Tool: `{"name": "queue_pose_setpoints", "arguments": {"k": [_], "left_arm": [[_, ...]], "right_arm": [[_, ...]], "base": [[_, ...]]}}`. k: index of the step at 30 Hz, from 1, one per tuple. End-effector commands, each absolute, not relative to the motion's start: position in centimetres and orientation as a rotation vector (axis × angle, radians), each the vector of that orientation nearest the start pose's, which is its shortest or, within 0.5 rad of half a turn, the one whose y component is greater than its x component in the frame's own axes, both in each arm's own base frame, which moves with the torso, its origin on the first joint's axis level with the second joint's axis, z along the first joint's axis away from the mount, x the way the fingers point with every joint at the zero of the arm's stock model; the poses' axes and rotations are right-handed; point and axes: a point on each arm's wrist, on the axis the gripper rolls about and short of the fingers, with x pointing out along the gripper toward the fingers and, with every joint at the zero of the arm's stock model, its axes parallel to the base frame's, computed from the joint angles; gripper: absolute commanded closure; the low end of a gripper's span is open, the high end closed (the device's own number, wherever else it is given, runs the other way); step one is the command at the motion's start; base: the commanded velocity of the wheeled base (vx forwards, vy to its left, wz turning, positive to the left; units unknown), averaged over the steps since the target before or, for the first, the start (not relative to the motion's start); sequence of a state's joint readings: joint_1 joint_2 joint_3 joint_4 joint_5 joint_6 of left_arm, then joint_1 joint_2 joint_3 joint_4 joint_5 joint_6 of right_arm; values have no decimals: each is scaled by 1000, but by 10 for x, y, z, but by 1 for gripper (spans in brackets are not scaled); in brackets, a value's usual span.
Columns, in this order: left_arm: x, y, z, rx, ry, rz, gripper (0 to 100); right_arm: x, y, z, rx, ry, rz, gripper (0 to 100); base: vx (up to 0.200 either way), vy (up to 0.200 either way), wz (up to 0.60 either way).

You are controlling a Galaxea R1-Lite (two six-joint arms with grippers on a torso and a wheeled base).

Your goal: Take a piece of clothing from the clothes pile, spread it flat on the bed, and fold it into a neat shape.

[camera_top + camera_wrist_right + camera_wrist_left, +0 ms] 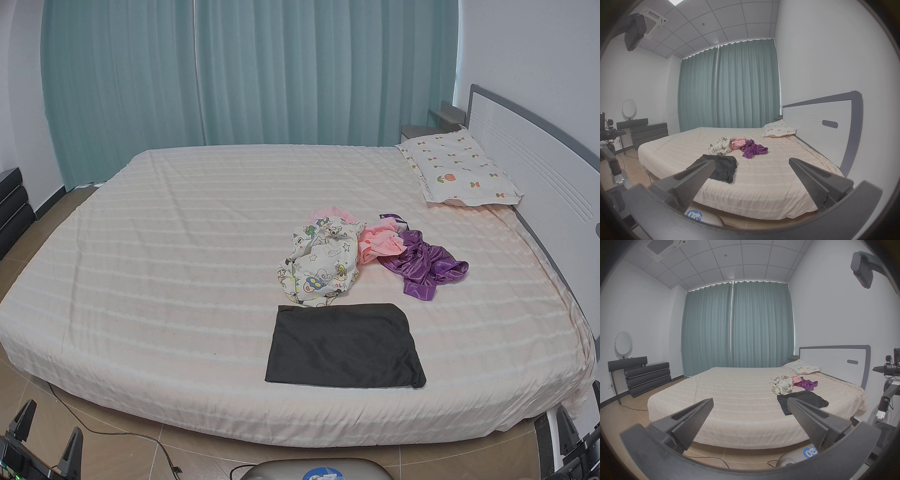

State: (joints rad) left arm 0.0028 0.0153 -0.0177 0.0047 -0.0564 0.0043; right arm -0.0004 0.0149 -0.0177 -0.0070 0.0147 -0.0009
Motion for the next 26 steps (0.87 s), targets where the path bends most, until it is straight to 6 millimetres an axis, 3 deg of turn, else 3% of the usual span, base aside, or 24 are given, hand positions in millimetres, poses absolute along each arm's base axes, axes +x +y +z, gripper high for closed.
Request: {"name": "queue_pose_setpoints", "arguments": {"k": [1,26], "left_arm": [[-23,-1,75,4,4,-54,0],[-23,-1,76,5,3,-54,0]], "right_arm": [[-23,0,76,-2,-6,15,0],[-23,0,76,-5,-6,15,0]], "base": [[0,0,0],[0,0,0]]}}
